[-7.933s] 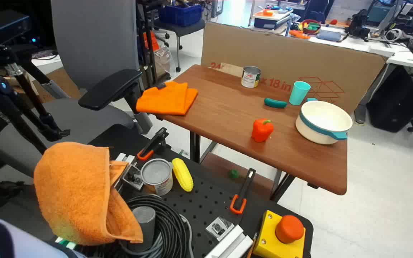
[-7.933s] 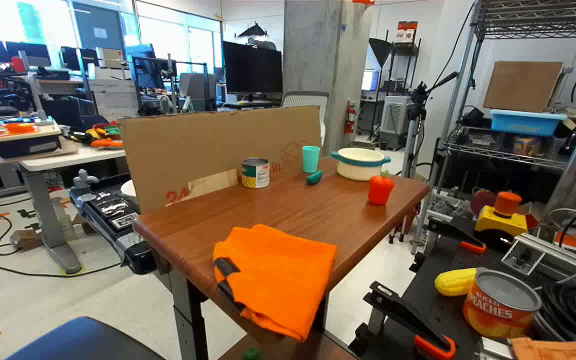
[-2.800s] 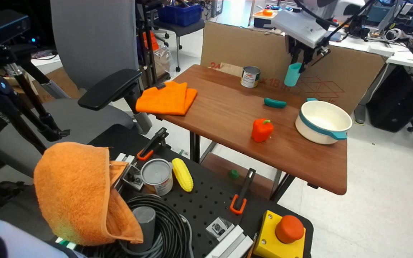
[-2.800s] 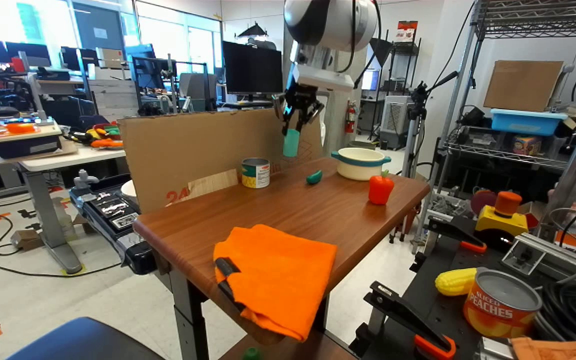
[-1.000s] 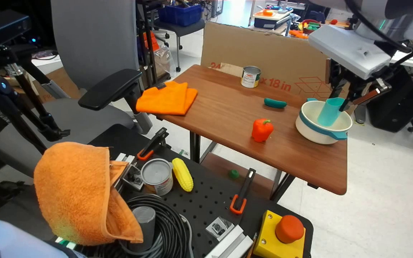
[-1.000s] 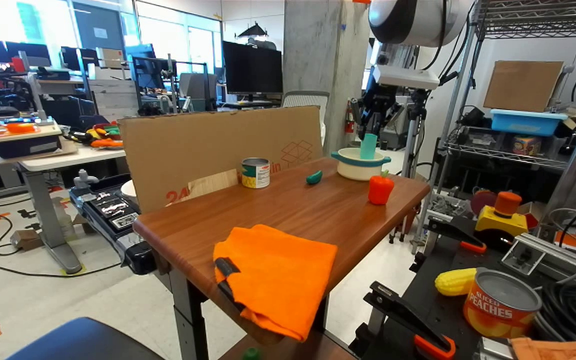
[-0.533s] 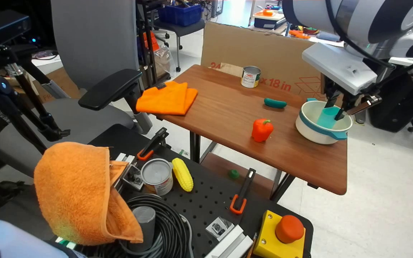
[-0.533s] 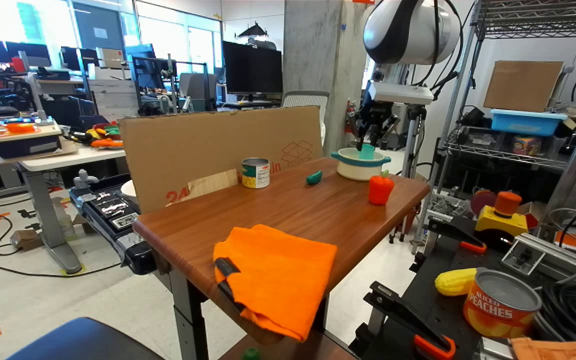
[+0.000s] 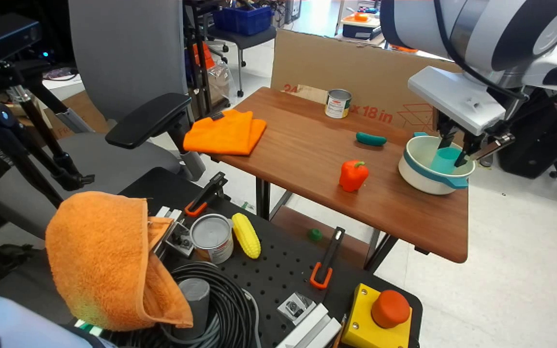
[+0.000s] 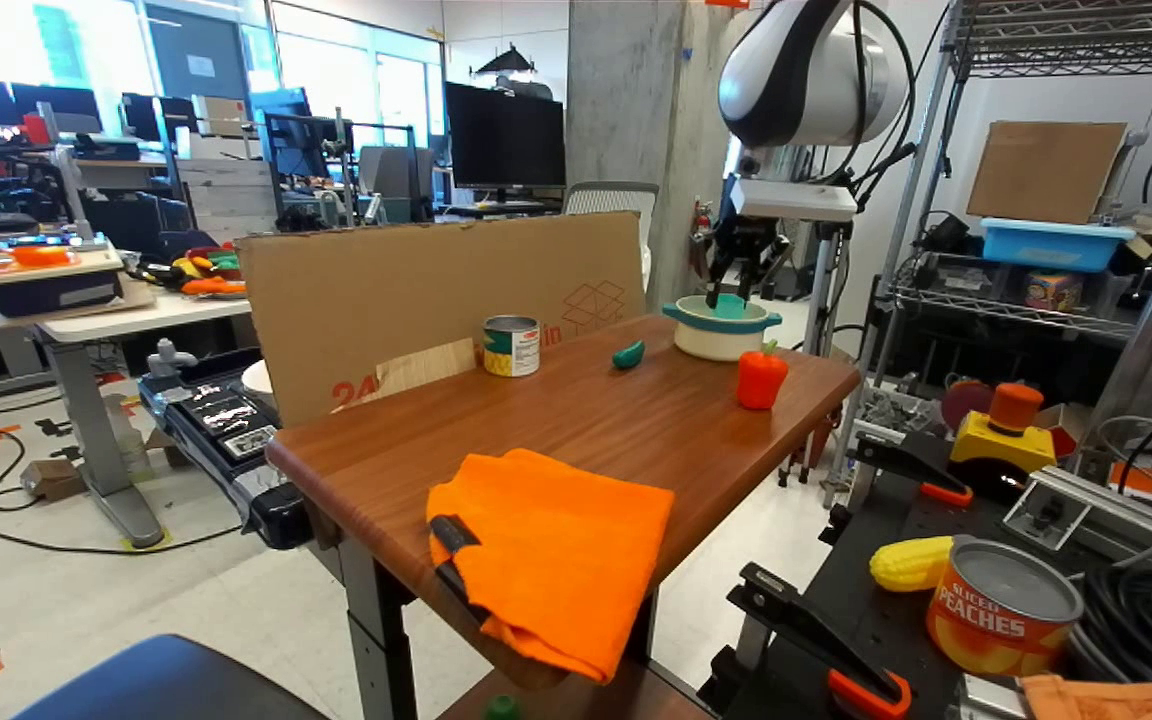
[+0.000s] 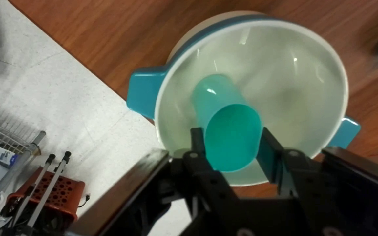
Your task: Put the blue cup into the pot
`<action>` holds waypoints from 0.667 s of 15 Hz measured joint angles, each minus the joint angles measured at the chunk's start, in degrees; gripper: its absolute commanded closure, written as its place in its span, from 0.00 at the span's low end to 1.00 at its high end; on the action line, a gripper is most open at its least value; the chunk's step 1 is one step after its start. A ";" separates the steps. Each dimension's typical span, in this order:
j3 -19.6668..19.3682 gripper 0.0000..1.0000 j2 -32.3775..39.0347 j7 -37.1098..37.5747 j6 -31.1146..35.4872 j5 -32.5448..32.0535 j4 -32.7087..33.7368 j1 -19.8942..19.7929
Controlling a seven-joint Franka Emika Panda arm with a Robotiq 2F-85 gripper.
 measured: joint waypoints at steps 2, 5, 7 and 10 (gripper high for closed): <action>0.03 0.12 0.13 0.00 0.00 0.00 0.22 0.28; 0.92 0.00 -1.05 -0.30 0.00 0.01 0.29 0.95; 2.49 0.00 -4.27 -1.03 -0.11 0.08 -0.32 1.35; 4.50 0.00 -12.76 -1.18 -0.97 0.45 -3.22 2.29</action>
